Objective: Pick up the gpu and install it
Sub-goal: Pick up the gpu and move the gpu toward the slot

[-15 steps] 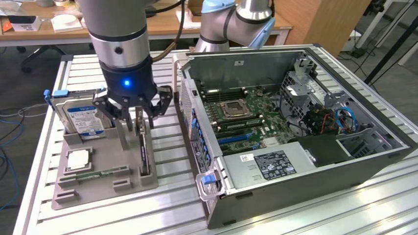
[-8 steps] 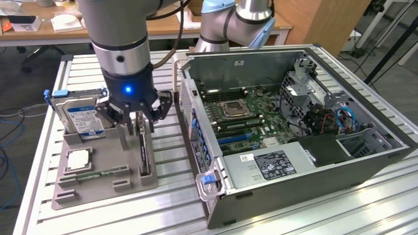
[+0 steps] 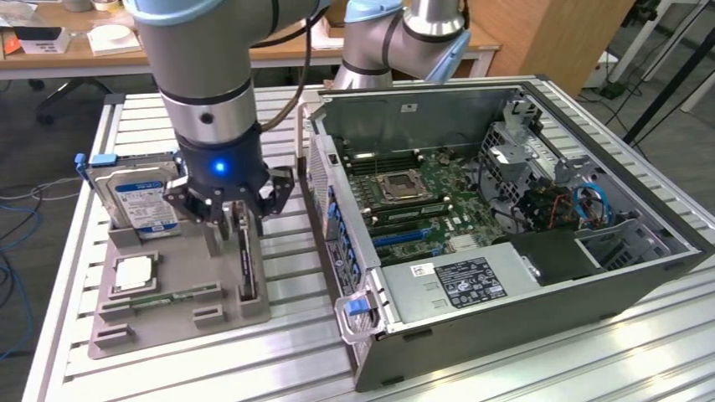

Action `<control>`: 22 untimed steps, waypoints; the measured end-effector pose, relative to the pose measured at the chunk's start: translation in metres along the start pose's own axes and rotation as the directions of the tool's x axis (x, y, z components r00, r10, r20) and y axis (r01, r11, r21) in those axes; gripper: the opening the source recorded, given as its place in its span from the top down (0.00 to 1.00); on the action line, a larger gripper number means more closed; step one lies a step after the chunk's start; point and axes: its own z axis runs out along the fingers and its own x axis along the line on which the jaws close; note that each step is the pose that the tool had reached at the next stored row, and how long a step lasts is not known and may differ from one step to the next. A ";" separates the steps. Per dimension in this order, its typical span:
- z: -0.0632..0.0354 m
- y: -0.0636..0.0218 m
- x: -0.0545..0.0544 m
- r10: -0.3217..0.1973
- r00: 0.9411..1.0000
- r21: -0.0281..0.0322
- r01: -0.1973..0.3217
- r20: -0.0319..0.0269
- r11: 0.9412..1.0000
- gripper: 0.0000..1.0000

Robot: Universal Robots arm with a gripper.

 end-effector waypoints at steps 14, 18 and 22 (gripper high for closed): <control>0.0251 -0.0062 0.001 0.001 1.000 0.000 -0.001 0.000 1.000 0.51; 0.0325 -0.0066 0.001 0.001 1.000 0.000 -0.001 0.000 1.000 0.51; 0.0331 -0.0066 0.001 0.001 1.000 0.000 -0.001 0.000 1.000 0.51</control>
